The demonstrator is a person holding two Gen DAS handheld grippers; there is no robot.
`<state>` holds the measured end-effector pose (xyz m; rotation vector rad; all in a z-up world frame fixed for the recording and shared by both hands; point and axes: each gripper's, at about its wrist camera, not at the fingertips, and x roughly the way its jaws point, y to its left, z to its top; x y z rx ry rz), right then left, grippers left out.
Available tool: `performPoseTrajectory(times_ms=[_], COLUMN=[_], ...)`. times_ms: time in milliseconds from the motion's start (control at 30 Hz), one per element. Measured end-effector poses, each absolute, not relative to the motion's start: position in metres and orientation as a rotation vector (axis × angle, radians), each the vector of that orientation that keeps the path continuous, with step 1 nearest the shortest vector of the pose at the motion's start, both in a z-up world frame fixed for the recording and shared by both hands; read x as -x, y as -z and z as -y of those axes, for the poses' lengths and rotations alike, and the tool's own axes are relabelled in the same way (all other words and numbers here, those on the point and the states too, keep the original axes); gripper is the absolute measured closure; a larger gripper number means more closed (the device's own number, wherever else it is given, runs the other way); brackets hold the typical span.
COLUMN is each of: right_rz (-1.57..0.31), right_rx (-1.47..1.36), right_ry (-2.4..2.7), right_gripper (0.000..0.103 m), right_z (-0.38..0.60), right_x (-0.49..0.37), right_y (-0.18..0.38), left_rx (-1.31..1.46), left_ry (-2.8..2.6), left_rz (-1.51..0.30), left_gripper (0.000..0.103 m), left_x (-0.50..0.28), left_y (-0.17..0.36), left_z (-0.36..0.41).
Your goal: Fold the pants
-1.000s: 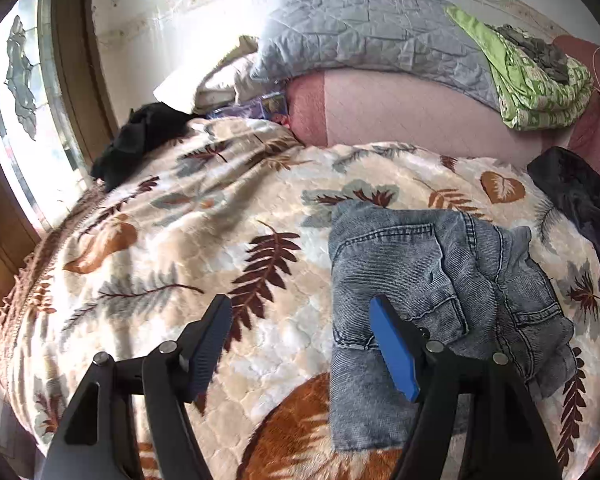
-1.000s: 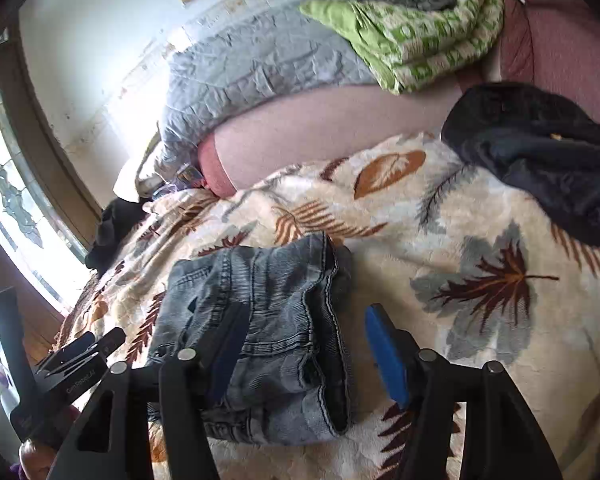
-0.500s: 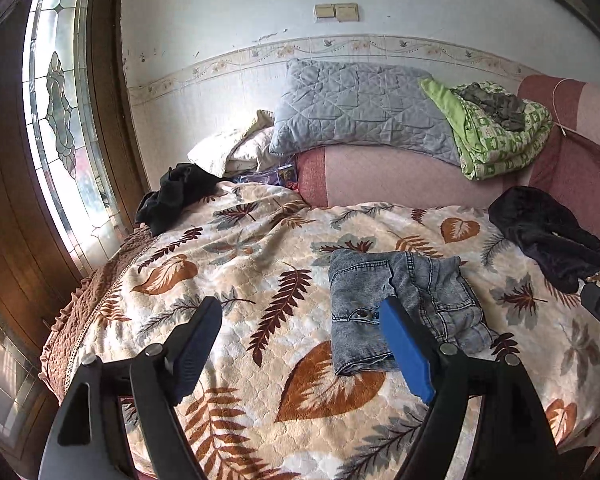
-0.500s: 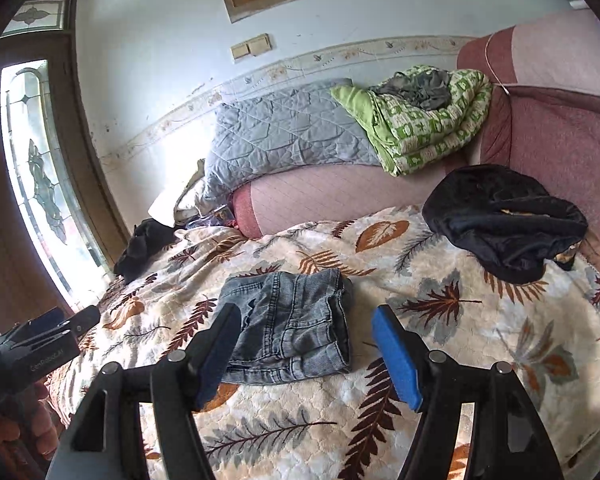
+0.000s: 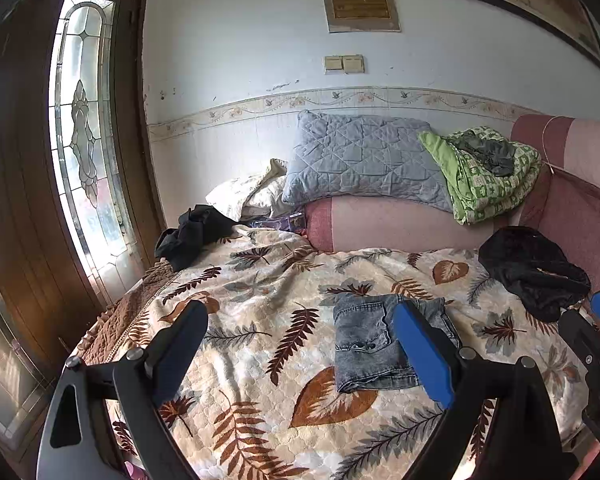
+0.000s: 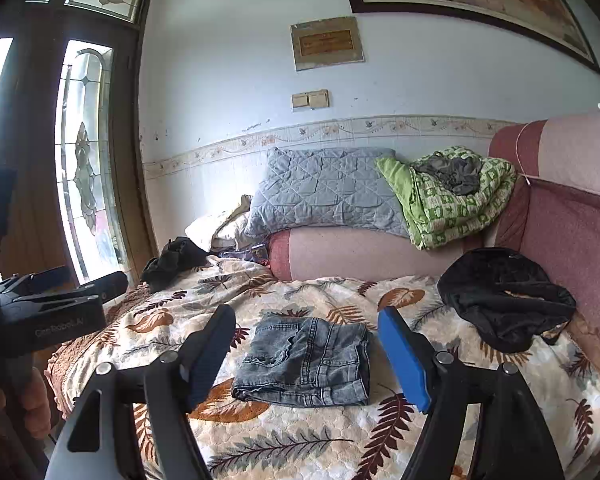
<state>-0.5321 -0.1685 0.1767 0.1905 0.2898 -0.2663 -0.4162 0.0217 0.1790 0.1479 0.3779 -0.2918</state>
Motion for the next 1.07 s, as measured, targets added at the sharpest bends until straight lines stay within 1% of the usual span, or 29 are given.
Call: performPoseTrajectory(times_ms=[67, 900, 933, 967, 1000, 1067], right_rz=[-0.284, -0.356, -0.357, -0.360, -0.364, -0.368], right_rx=[-0.188, -0.181, -0.185, -0.188, -0.190, -0.194], right_ry=[0.260, 0.222, 0.222, 0.221, 0.222, 0.228], right_gripper=[0.024, 0.024, 0.024, 0.024, 0.024, 0.024], right_z=[0.165, 0.160, 0.162, 0.163, 0.164, 0.168], right_x=[0.533, 0.510, 0.509, 0.507, 0.506, 0.503], right_y=[-0.178, -0.151, -0.149, -0.147, -0.147, -0.144], left_rx=[-0.152, -0.166, -0.167, -0.167, -0.166, -0.159], left_ry=[0.286, 0.220, 0.212, 0.207, 0.206, 0.215], left_rz=[-0.383, -0.386, -0.374, -0.362, -0.352, -0.349], left_gripper=[0.009, 0.009, 0.008, 0.004, 0.001, 0.001], left_x=[0.417, 0.406, 0.407, 0.407, 0.408, 0.406], left_y=[-0.180, -0.169, -0.168, -0.167, -0.166, -0.163], left_z=[-0.022, -0.025, -0.024, -0.024, -0.024, -0.023])
